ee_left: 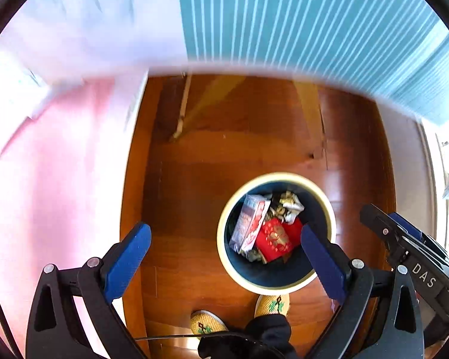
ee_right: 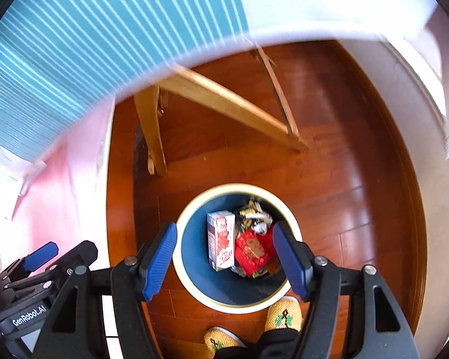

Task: Collect trash

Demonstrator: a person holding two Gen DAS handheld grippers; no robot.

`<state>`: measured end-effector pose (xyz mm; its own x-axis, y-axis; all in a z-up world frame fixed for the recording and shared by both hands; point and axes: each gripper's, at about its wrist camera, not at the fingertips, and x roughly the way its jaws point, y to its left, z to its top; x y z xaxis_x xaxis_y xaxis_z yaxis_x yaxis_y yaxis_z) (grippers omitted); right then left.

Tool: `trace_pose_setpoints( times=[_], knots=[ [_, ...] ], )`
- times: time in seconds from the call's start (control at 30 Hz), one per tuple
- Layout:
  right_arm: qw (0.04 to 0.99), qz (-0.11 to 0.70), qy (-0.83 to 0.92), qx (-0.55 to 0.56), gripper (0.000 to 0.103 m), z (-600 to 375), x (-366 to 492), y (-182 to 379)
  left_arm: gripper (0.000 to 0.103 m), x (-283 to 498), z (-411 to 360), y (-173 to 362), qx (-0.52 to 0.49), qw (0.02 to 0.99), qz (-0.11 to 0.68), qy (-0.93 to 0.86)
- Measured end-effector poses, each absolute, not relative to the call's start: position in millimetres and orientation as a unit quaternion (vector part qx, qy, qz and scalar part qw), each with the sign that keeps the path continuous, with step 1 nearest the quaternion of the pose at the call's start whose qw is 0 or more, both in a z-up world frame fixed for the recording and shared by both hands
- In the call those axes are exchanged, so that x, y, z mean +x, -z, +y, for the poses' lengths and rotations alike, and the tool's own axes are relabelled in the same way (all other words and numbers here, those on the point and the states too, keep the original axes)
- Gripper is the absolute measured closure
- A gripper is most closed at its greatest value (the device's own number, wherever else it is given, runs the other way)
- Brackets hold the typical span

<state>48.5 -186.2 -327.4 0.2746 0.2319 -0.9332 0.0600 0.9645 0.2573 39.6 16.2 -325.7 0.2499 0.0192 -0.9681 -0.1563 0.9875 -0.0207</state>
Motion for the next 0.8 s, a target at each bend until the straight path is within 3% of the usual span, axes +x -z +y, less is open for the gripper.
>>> trace_pose_setpoints(
  times=[0.8],
  knots=[
    [0.849,0.513,-0.083,0.1,0.036,-192,68,99,0.004,49,8,104,-0.056,0.837,0.54,-0.069]
  ],
)
